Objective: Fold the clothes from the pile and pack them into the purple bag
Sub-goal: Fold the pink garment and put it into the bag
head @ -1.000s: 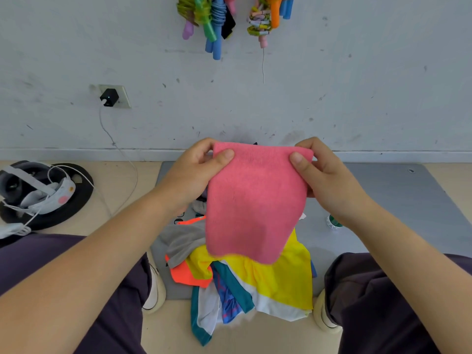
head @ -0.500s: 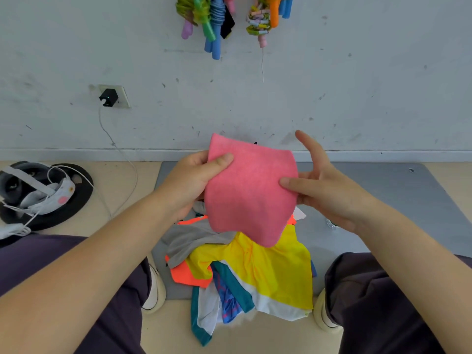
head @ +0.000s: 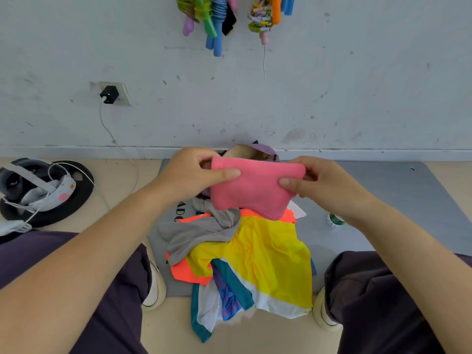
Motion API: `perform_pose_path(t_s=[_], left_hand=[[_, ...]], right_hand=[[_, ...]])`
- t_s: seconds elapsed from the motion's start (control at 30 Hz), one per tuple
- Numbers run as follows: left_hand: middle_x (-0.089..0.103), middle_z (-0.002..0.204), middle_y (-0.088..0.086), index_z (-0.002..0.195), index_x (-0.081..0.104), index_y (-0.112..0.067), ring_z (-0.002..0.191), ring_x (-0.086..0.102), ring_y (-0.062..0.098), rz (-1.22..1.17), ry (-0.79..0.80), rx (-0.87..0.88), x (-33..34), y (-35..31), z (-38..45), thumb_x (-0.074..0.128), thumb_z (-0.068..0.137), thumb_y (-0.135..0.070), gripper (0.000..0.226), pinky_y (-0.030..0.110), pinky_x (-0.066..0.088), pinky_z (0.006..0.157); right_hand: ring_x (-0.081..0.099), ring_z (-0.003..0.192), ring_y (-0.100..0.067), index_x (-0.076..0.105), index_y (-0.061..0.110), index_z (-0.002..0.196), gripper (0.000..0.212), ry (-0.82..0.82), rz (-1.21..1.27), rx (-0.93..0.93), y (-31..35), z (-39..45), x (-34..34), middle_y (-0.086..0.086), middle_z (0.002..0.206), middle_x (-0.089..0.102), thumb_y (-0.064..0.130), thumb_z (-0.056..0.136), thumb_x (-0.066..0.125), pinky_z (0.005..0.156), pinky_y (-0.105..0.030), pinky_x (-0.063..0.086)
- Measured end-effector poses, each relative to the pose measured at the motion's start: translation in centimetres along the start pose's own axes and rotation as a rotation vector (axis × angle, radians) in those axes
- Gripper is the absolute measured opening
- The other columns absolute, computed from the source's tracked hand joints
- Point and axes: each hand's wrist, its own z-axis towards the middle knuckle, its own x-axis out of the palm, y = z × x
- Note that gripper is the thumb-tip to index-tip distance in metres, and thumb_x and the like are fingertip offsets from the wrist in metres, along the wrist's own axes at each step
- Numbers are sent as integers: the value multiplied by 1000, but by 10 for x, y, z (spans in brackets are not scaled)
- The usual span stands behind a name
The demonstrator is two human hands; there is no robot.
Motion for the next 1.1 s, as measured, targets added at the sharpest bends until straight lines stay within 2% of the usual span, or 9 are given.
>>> perform_pose_path(t_s=[0.13, 0.27, 0.33, 0.4, 0.47, 0.57, 0.7, 0.87, 1.1], left_hand=[[76, 97, -3, 94, 78, -32, 93, 71, 13, -154, 83, -94, -10, 0, 1, 72, 72, -61, 36, 29, 54, 82], [62, 72, 0, 91, 69, -24, 58, 57, 6, 9, -150, -88, 7, 5, 3, 74, 83, -41, 20, 17, 44, 55], [60, 72, 3, 96, 64, -18, 52, 55, 8, -210, -147, -204, 18, 1, 0, 72, 84, -41, 27, 20, 45, 50], [71, 90, 10, 110, 64, -15, 68, 69, 16, -604, 86, -323, 32, -13, -1, 69, 78, -54, 51, 26, 55, 58], [73, 106, 12, 118, 67, -15, 88, 73, 23, -797, 242, -357, 44, -23, 0, 67, 74, -61, 64, 36, 59, 70], [74, 108, 10, 112, 74, -14, 96, 73, 23, -984, 163, -350, 52, -26, 15, 63, 86, -45, 42, 39, 61, 73], [71, 117, 10, 132, 59, -13, 104, 70, 23, -944, 68, -364, 61, -11, 42, 64, 88, -36, 49, 37, 60, 78], [67, 122, 18, 131, 57, -8, 112, 65, 32, -945, 77, -258, 91, 13, 78, 73, 82, -33, 57, 44, 57, 85], [68, 86, -4, 92, 70, -18, 88, 63, 19, -24, -125, -337, 89, 148, 146, 58, 94, -42, 28, 33, 53, 71]], right_hand=[[69, 97, -11, 69, 28, 113, 37, 213, 252, 74, 3, -4, -9, 4, 107, 73, 47, 81, 61, 78, -23, 56], [68, 96, -27, 65, 21, 111, 28, -15, 171, 93, 3, -1, 0, -6, 103, 71, 41, 91, 60, 81, -44, 58], [63, 83, -28, 60, 18, 99, 19, -239, -39, -32, 3, -2, 10, -10, 90, 66, 35, 92, 61, 72, -40, 53], [57, 71, -20, 55, 27, 93, 15, -330, -166, -216, 9, -8, 21, -1, 80, 61, 33, 88, 68, 61, -36, 48], [57, 80, -12, 56, 25, 98, 31, -212, -286, -362, 16, -14, 32, 6, 93, 60, 38, 78, 77, 63, -28, 47], [56, 102, -6, 66, 17, 94, 39, -116, -324, -417, 19, -13, 31, 5, 111, 61, 44, 70, 80, 81, -19, 45], [59, 88, 1, 57, 23, 104, 31, -409, -162, -141, 17, 8, 0, 8, 102, 61, 39, 82, 73, 67, -12, 45], [71, 96, -16, 65, 14, 116, 52, 37, 237, 320, -9, 55, -13, -2, 108, 73, 51, 79, 71, 87, -37, 57], [65, 102, -31, 66, 5, 117, 42, -112, 78, 580, -124, 140, 10, -15, 113, 68, 32, 85, 73, 90, -44, 55]])
